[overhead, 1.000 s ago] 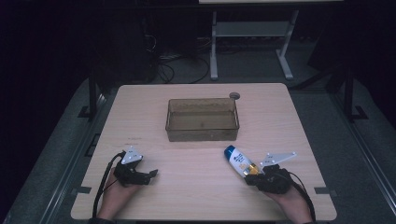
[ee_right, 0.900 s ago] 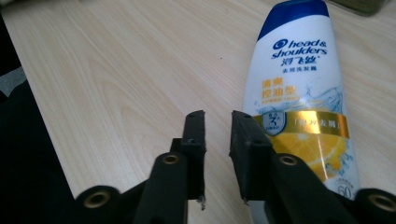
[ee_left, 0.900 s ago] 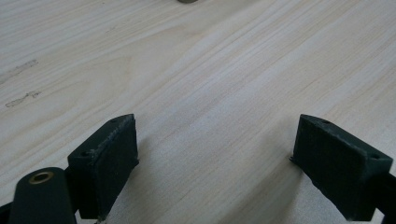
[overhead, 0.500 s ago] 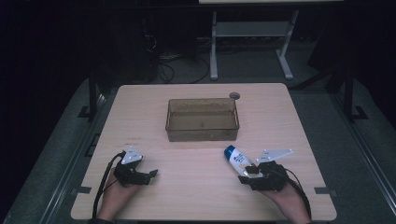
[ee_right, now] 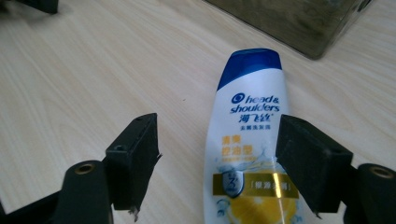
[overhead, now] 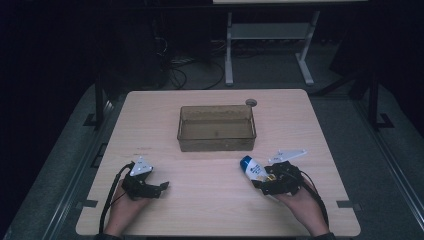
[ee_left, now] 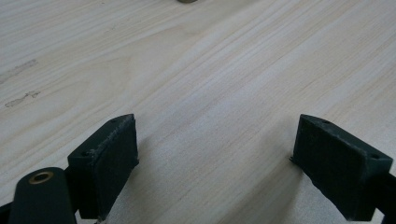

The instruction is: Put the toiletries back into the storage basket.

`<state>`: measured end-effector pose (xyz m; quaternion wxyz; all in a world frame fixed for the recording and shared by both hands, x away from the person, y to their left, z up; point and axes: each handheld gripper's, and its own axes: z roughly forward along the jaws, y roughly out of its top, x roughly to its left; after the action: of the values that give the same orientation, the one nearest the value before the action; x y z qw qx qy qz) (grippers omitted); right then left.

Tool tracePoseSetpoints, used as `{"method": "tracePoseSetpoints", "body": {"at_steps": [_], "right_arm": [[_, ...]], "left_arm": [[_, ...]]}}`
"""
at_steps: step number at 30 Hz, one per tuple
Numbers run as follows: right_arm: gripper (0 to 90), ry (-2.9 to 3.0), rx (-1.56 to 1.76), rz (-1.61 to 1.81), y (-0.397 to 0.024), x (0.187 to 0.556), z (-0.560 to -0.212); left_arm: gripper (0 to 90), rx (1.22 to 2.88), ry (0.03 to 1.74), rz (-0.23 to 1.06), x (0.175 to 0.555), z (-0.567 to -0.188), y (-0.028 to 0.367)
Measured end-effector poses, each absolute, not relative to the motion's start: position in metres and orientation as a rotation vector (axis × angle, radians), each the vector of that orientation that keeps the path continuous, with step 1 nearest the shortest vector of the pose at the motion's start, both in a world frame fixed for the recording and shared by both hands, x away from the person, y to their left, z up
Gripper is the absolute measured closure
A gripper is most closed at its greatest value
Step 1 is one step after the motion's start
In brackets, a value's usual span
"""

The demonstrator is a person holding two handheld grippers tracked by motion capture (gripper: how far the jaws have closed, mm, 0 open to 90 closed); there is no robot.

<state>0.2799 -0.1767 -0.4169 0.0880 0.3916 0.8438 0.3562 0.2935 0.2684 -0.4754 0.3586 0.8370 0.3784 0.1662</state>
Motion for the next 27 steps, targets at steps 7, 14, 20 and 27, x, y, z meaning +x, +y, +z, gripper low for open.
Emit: {"method": "tracePoseSetpoints", "body": {"at_steps": [7,14,20,27], "right_arm": [[25.7,2.512,1.193,0.999,-0.168,0.296,-0.417],[23.5,2.526,1.199,0.92,-0.159,0.312,-0.421],[23.5,2.546,1.225,0.872,-0.154,0.323,-0.428],[23.5,2.582,1.22,0.803,-0.144,0.334,-0.433]], "left_arm": [[12.7,2.16,0.976,0.429,0.294,-0.475,0.268],[12.7,2.16,0.975,0.429,0.294,-0.475,0.269],[12.7,2.16,0.975,0.429,0.294,-0.475,0.269],[12.7,2.16,0.975,0.429,0.294,-0.475,0.268]]}}
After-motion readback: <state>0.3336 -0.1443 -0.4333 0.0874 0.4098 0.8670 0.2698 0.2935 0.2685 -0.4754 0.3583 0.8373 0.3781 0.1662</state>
